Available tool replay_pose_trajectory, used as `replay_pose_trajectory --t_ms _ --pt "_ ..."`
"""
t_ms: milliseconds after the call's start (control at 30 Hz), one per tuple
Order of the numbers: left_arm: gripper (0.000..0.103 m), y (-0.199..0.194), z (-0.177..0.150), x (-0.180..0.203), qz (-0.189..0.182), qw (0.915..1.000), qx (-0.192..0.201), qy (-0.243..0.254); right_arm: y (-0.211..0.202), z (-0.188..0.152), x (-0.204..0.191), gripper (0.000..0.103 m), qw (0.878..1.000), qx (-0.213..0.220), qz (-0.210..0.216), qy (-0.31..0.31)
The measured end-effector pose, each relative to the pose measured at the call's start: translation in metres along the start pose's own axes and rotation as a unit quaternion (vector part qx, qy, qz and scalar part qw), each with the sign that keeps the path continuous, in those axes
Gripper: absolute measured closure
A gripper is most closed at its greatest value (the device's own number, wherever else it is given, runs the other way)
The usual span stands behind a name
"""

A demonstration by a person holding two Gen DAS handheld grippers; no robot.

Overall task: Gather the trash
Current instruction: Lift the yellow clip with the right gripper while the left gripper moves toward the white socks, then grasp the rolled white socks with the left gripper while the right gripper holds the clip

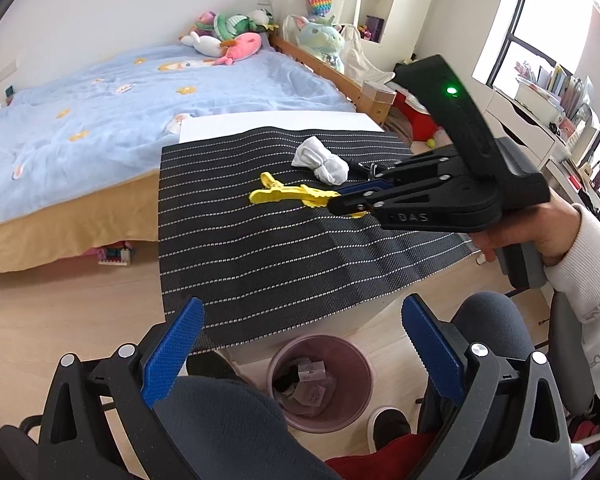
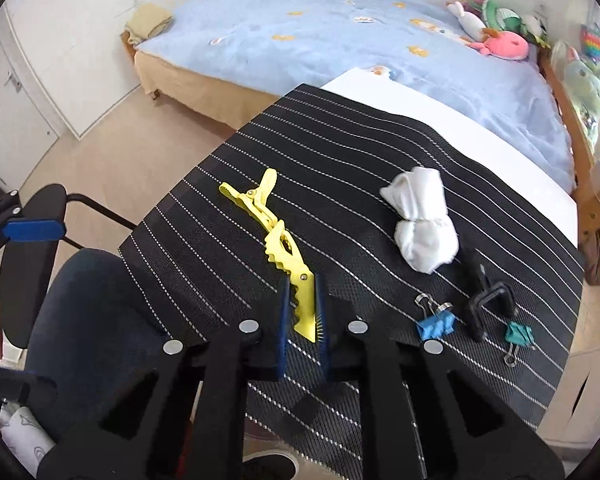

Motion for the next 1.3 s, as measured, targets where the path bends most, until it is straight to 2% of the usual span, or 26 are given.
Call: replay_pose_trajectory --t_ms 233,733,1000,1300 --pt "0.008 0.006 0.014 0.013 -0.008 0.9997 0.006 0.02 -0.034 -0.023 0.02 0.091 0.999 0.021 -0.019 0.046" --pt "0.008 0.028 0.065 0.044 -0.016 0.9969 0.005 0.077 -0.078 -0.08 0.059 0.091 0.99 0.034 -0.066 0.118" --pt "0.008 0.059 0.092 0.063 -0.019 0.9939 -0.014 0.107 -0.086 -0.104 0.073 0.091 0.986 0.032 -0.075 0.148" --pt "0.008 0.115 0.115 0.074 -0.012 0.9892 -0.064 0.131 -0.09 -0.112 0.082 0.091 0.983 0.034 -0.079 0.163"
Point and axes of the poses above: each gripper's, at about its wrist camera, not at the fingertips, and y roughly the way its jaws point, x to its right, z to its top, the point moved 9 cm from there along y, roughly the way its jaws point, and after that the axes turned 15 degrees about -y, right-handed, at the moved point
